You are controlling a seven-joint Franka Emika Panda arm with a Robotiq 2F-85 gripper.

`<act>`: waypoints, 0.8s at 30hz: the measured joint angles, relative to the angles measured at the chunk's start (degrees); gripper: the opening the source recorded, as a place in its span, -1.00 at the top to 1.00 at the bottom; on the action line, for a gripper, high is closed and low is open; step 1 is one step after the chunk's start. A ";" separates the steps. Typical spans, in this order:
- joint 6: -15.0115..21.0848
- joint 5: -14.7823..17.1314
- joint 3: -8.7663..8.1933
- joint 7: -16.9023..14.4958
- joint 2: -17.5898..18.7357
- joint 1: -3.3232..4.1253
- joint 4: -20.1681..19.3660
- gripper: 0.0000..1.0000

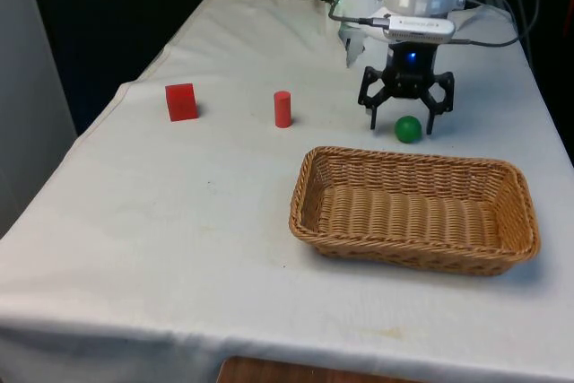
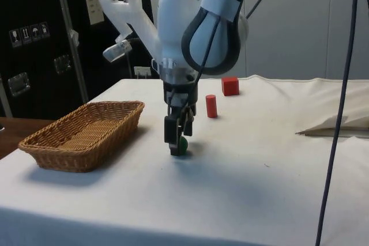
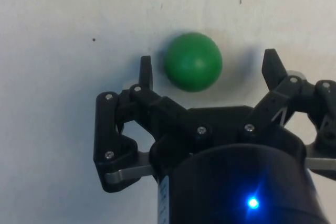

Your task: Pick up the object to the left of the cylinder and place it into the basket.

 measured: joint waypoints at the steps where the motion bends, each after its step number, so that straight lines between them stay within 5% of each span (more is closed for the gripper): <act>1: 0.00 0.00 0.00 0.00 0.00 0.00 0.00 -1.00; 24: 0.97 0.00 -0.06 0.00 1.20 0.00 0.46 -1.00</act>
